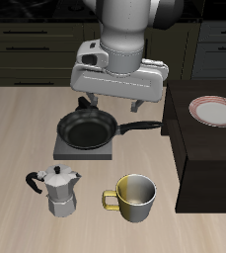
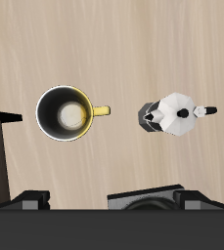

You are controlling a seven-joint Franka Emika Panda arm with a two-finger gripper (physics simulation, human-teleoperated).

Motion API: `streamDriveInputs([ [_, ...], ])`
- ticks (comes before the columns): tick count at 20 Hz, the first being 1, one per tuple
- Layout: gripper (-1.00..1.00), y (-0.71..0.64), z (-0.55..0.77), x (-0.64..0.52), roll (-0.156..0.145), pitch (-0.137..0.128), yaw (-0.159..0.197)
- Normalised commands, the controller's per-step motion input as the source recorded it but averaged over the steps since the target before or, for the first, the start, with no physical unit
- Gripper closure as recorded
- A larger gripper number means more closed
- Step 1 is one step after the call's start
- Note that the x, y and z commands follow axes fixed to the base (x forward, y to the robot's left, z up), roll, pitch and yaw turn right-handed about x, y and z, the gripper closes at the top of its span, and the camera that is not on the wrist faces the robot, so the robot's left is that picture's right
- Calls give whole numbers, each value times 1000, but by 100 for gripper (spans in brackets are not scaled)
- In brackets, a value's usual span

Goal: Place the mug on the plate

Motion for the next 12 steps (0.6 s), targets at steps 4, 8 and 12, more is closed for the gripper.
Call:
streamDriveInputs([
  [4, -100, 133, -12, 262, 37, 20, -25],
  [8, -100, 47, 32, 167, 78, 10, -1],
  [12, -100, 1, -46, 115, 52, 15, 18],
])
